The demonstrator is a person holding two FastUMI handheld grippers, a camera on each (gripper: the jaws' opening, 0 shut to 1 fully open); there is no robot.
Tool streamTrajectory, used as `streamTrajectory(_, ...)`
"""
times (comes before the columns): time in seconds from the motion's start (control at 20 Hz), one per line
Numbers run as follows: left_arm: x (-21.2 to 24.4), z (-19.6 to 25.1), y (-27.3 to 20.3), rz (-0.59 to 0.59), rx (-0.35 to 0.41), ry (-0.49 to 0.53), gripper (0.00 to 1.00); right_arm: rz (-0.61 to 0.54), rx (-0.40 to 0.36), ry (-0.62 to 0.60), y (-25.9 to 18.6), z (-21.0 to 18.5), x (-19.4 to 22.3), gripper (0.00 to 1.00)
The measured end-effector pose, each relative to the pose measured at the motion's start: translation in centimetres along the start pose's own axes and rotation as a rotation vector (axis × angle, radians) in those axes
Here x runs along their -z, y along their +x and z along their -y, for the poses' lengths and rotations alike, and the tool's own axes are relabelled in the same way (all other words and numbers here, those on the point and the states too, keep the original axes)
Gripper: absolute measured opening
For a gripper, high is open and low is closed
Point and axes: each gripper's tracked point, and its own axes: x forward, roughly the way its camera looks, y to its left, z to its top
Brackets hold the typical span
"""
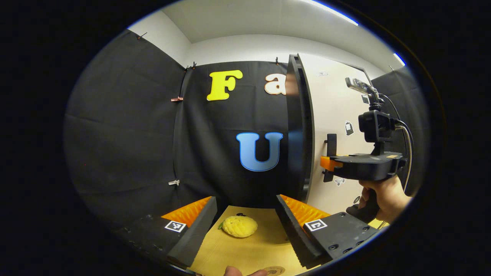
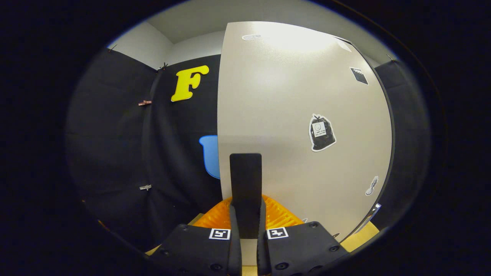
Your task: Open the cabinet door with the right hand, grasp the bottle in the cabinet with the left hand and place it on the coaster, then close the cabinet door with the right hand.
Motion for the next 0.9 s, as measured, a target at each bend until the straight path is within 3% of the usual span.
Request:
streamTrajectory(0.45,-0.4,2.9,-4.1,0.013,0.018,0.014,0.96,-0.010,-0.097,0.010,-5.6,0.9,-0.2,0.20)
streamTrajectory(0.9,-1.0,5.9,-5.6,0.026,0.064,0.017,0.97,-0.023,-0.125,0.011,-11.6,3.9,-0.6,0.19)
